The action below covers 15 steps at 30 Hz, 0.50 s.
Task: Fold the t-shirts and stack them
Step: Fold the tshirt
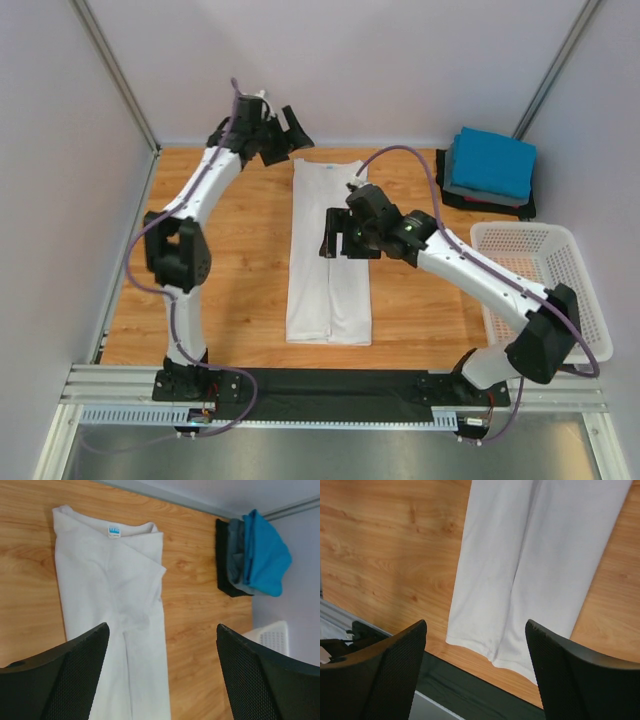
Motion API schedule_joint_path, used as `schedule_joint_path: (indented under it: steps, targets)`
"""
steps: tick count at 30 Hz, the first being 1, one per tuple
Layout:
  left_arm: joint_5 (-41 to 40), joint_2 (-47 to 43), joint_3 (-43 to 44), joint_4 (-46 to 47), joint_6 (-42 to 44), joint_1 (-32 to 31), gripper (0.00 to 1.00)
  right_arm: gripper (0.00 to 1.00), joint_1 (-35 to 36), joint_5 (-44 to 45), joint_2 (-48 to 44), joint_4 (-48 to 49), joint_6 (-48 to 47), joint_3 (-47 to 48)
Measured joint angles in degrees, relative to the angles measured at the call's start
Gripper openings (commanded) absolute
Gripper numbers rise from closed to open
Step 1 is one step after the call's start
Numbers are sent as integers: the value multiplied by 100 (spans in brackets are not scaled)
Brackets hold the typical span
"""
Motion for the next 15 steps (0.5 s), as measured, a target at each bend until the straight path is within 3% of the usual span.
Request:
schedule_joint_path:
  steps: [7, 9, 15]
  targets:
    - [293, -3506, -3130, 317, -31, 114, 93, 85, -649, 31, -1510, -101, 426, -1384]
    - [417, -4002, -3952, 249, -85, 35, 92, 84, -776, -33, -1768, -208, 501, -1906]
    - [435, -4645, -6312, -264, -468, -518, 85, 69, -787, -649, -2081, -160, 809, -3289]
